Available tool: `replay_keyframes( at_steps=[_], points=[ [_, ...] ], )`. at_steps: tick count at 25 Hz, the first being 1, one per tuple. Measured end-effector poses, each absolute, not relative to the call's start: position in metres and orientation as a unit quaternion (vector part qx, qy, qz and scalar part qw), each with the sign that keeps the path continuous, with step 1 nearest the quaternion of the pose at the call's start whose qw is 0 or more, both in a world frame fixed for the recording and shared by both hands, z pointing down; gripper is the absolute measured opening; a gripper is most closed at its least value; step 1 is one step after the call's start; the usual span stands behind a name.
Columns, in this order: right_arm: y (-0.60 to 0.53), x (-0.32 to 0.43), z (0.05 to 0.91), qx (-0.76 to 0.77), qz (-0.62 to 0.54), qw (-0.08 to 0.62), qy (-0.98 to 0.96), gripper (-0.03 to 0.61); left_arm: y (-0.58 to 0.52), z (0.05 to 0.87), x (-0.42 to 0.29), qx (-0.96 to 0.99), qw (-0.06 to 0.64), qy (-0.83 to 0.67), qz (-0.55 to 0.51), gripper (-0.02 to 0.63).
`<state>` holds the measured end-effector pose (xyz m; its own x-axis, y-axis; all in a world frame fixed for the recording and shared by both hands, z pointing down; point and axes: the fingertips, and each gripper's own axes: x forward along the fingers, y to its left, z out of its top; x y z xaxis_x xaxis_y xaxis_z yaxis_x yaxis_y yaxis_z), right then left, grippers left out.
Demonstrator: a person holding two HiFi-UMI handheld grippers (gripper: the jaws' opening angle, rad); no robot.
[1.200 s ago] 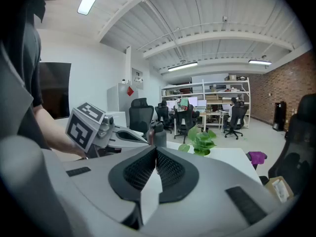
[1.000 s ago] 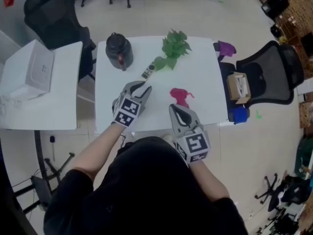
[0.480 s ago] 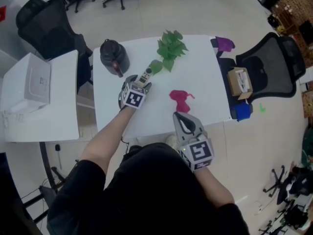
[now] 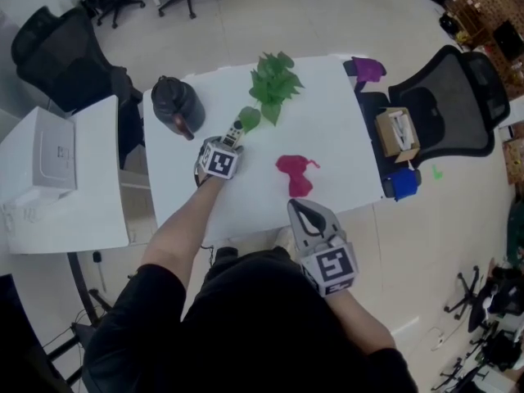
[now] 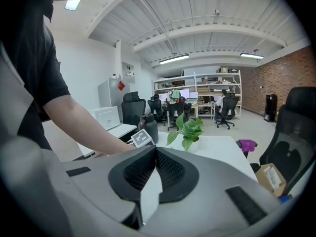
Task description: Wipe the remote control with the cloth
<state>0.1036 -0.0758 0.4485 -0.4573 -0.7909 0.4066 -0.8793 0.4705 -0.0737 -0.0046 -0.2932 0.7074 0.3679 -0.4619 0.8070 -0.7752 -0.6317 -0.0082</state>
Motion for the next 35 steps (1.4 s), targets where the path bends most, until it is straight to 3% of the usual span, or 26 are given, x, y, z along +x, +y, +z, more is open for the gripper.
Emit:
replay_keyframes(
  at_steps=[10, 12, 16, 23, 35],
  points=[
    [-0.075, 0.107, 0.454, 0.497, 0.149, 0.159, -0.840, 0.000, -0.297, 0.715, -0.006, 0.799, 0.210, -0.390, 0.407, 0.282],
    [-0.075, 0.106, 0.455, 0.494, 0.150, 0.161, -0.841, 0.000, -0.298, 0.714, -0.008, 0.797, 0.214, -0.392, 0.407, 0.213],
    [-0.073, 0.104, 0.455, 0.492, 0.149, 0.159, -0.843, 0.000, -0.295, 0.712, -0.011, 0.796, 0.215, -0.389, 0.412, 0.212],
    [-0.072, 0.102, 0.452, 0.491, 0.142, 0.154, -0.846, 0.000, -0.287, 0.677, -0.012, 0.816, 0.155, -0.398, 0.389, 0.210],
    [-0.074, 0.107, 0.466, 0.501, 0.160, 0.169, -0.833, 0.000, -0.191, 0.563, -0.015, 0.875, 0.123, -0.369, 0.289, 0.209]
  ],
)
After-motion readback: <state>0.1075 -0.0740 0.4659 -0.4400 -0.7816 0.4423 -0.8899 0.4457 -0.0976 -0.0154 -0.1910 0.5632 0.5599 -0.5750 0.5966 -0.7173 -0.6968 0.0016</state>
